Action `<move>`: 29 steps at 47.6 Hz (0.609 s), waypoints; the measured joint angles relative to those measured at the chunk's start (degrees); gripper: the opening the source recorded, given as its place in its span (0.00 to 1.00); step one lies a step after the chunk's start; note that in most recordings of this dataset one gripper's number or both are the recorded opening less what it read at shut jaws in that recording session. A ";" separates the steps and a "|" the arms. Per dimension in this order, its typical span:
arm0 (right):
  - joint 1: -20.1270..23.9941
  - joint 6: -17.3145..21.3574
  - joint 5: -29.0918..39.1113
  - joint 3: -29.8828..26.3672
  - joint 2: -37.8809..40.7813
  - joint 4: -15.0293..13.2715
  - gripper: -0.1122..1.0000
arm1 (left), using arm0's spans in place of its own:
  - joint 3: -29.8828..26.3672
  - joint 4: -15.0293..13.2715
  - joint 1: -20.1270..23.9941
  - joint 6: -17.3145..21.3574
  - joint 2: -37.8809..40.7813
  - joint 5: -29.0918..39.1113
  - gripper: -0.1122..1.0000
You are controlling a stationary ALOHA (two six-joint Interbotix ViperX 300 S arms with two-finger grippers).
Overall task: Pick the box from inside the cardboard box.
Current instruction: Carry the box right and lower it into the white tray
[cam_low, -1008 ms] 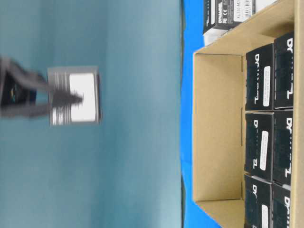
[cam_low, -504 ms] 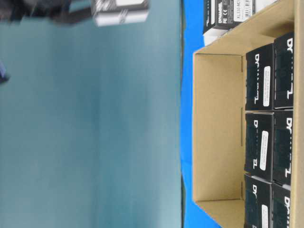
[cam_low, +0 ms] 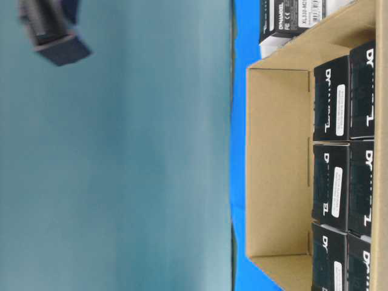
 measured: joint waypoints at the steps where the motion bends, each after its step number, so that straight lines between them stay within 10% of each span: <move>1: 0.00 0.00 -1.05 0.53 0.26 0.00 0.67 | 0.00 0.00 0.09 0.00 -0.09 0.09 0.06; 29: -0.35 -0.26 -11.78 2.20 8.96 -4.39 0.67 | -1.14 0.00 0.00 0.09 0.00 -0.26 0.06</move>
